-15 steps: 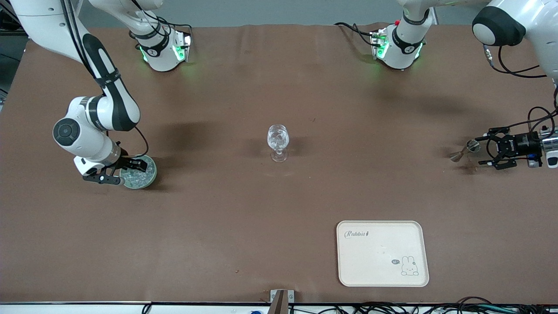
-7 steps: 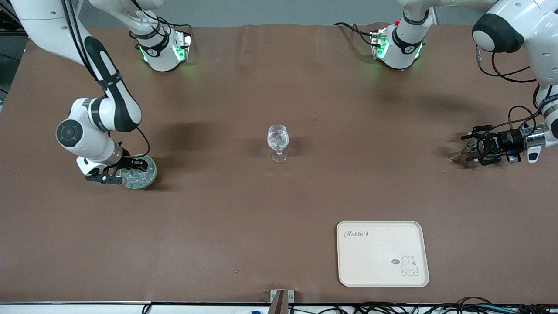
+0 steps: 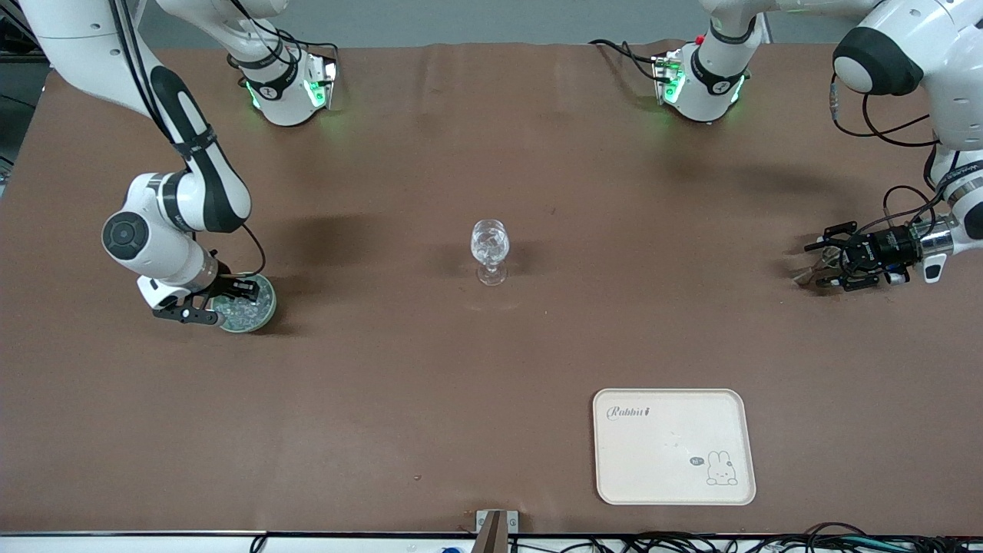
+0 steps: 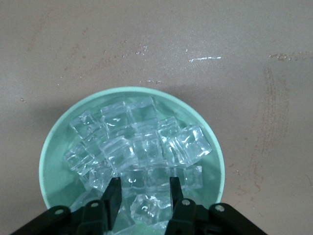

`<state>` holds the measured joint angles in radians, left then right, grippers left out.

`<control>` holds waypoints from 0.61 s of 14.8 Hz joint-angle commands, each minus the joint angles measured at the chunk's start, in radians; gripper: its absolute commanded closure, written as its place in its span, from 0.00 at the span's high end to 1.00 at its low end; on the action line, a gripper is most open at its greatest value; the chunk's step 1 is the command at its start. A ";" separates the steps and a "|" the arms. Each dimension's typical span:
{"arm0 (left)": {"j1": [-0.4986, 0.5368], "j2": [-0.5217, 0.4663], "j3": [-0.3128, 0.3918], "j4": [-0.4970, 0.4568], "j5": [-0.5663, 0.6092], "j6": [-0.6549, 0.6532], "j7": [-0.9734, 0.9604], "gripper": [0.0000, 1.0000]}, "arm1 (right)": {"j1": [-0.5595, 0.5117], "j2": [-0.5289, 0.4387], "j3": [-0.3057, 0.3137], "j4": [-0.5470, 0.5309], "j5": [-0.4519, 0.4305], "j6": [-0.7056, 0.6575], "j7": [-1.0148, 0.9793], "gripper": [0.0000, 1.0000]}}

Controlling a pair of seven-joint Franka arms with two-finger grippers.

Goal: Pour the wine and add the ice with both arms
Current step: 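Grasp an ice cube with the right gripper while the left gripper grasps the jigger, then lift the metal jigger upright with the left gripper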

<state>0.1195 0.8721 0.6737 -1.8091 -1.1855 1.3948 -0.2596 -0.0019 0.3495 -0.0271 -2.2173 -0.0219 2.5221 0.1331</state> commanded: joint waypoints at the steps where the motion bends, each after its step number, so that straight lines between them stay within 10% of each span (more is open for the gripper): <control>1: 0.020 0.010 0.000 0.005 -0.031 -0.029 -0.015 0.78 | -0.001 -0.001 0.006 -0.009 -0.006 0.006 0.045 0.32; 9: 0.028 0.011 0.000 0.011 -0.052 -0.066 -0.021 0.74 | 0.014 -0.003 0.007 0.013 -0.006 -0.023 0.097 0.18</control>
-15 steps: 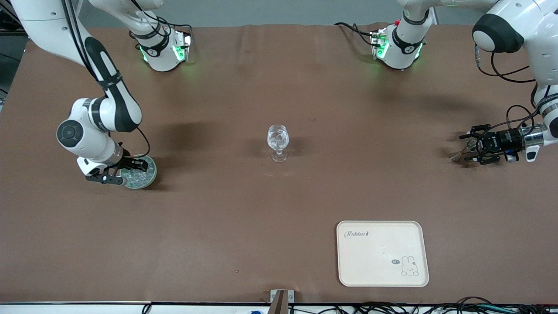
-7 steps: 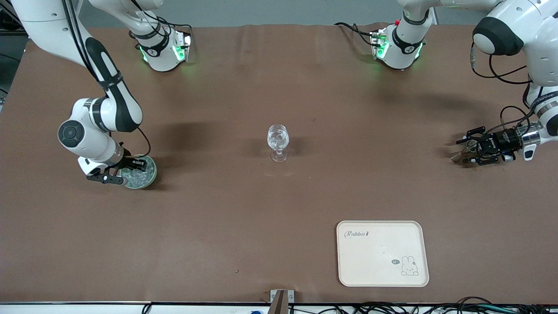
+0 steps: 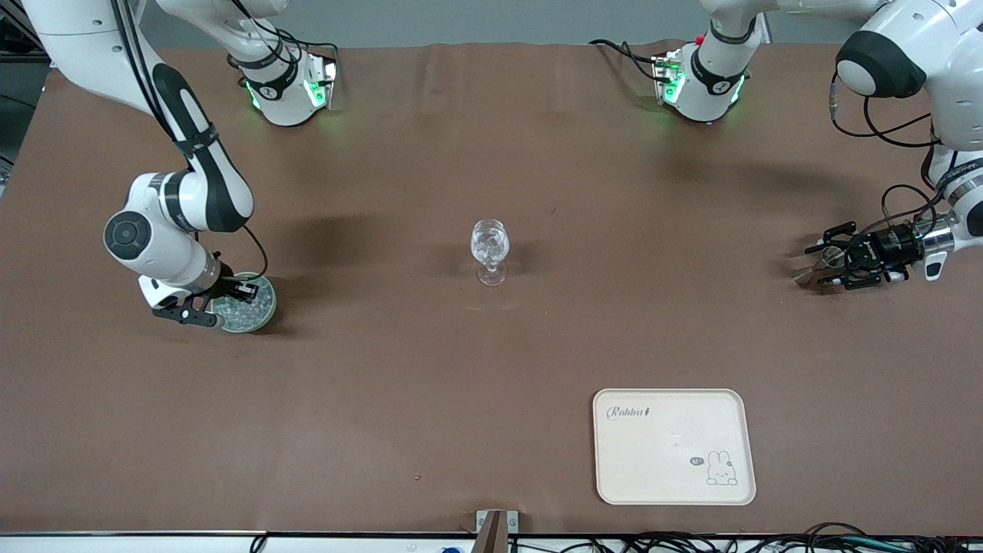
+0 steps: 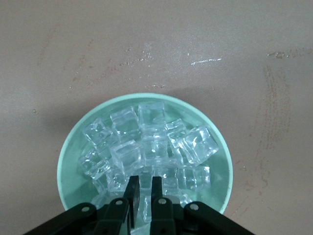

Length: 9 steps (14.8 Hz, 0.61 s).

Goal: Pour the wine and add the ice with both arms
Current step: 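Lift the metal jigger upright with the left gripper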

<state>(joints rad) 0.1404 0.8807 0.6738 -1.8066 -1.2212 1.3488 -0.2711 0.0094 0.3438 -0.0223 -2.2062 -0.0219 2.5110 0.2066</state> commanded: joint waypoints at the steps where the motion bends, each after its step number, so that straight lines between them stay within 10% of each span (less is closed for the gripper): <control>1: 0.007 0.003 0.000 0.009 -0.017 -0.020 -0.010 0.74 | 0.003 0.003 0.001 0.002 -0.006 -0.014 0.022 0.21; 4: 0.008 0.003 0.000 0.010 -0.017 -0.020 -0.011 0.55 | 0.003 0.003 0.001 0.005 -0.006 -0.015 0.011 0.63; 7: 0.019 0.000 0.000 0.010 -0.018 -0.034 -0.013 0.06 | 0.004 0.003 0.001 -0.003 -0.006 -0.014 0.013 0.64; 9: 0.028 -0.005 0.001 0.010 -0.017 -0.086 -0.010 0.00 | 0.007 0.004 0.001 -0.013 -0.007 -0.003 0.016 0.64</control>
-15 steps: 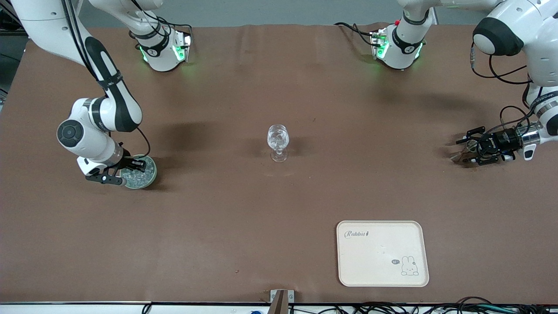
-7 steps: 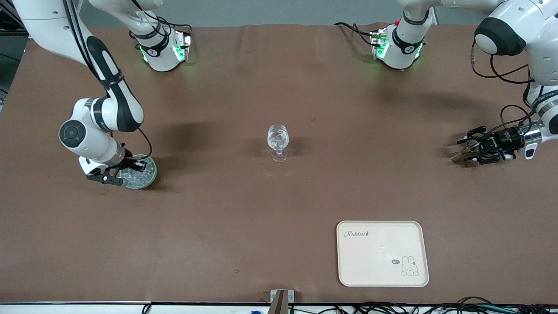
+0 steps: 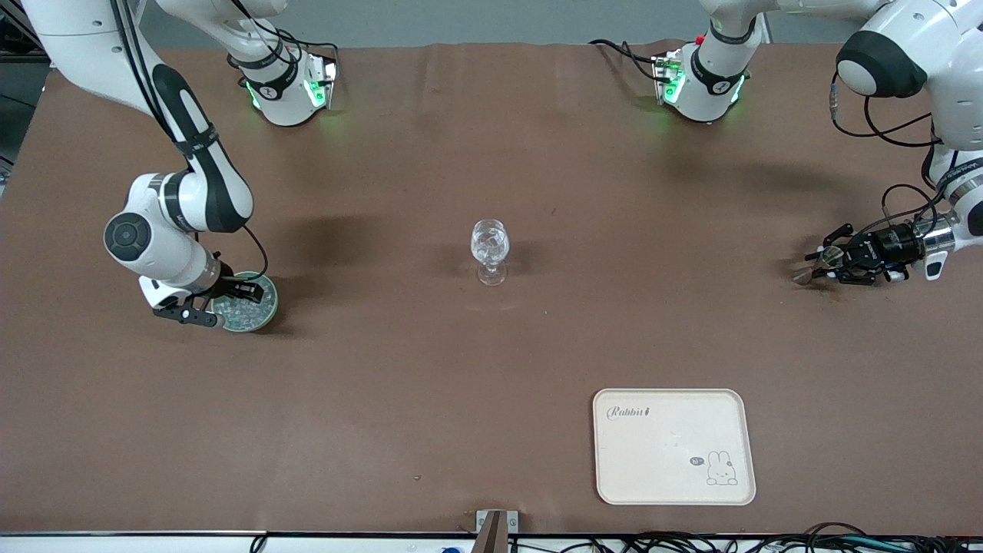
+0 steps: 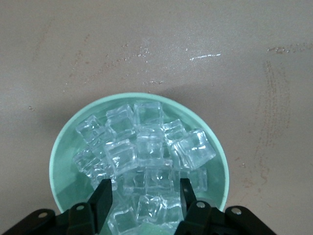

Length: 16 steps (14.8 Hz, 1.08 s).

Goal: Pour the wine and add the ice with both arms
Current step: 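Lift the metal jigger upright with the left gripper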

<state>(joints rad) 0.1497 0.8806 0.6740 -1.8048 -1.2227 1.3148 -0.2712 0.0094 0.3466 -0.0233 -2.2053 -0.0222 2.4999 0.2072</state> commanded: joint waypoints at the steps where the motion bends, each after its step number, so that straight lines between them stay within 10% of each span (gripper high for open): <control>1: 0.022 -0.009 0.002 0.008 -0.014 -0.064 -0.013 0.00 | 0.006 0.002 0.002 -0.020 -0.008 0.013 0.017 0.64; 10: -0.084 -0.204 -0.031 0.004 -0.011 -0.111 -0.287 0.00 | -0.019 0.015 0.000 -0.010 -0.021 0.031 0.008 0.16; 16: -0.107 -0.392 -0.198 -0.037 0.003 -0.016 -0.375 0.00 | -0.014 0.012 0.002 0.071 -0.021 -0.118 0.023 0.10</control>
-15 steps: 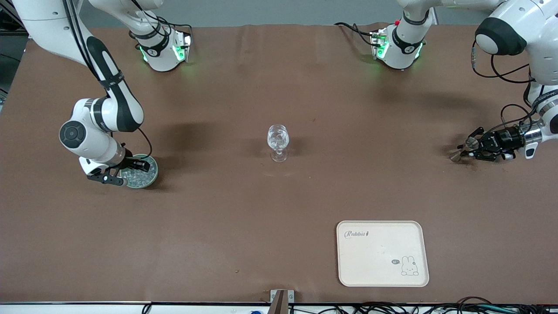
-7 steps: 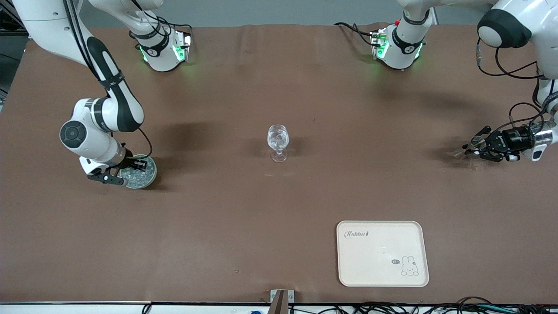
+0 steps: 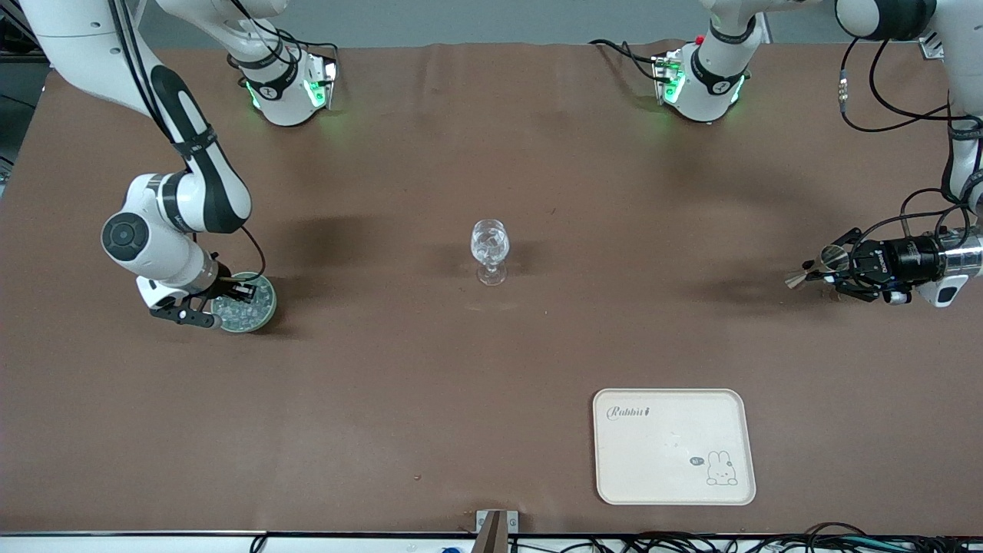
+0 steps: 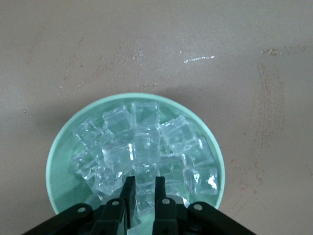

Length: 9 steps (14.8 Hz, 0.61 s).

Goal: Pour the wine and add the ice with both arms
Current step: 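Lift the metal jigger upright with the left gripper, then carry the jigger to the wine glass while the right gripper lifts the ice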

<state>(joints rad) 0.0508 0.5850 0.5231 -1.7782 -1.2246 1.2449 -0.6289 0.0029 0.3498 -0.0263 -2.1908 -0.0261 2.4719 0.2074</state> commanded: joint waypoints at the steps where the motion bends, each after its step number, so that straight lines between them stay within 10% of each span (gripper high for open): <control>1: -0.006 -0.137 -0.078 -0.084 0.037 0.094 -0.017 0.00 | -0.007 0.009 0.005 0.087 -0.015 -0.144 0.023 0.10; 9: 0.001 -0.218 -0.339 -0.076 0.103 0.148 -0.008 0.00 | -0.004 -0.002 0.005 0.221 -0.015 -0.334 0.023 0.09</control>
<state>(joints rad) 0.0456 0.3938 0.2298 -1.8336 -1.1379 1.3811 -0.6322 0.0029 0.3499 -0.0260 -2.0354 -0.0262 2.2284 0.2086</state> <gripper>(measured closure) 0.789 0.802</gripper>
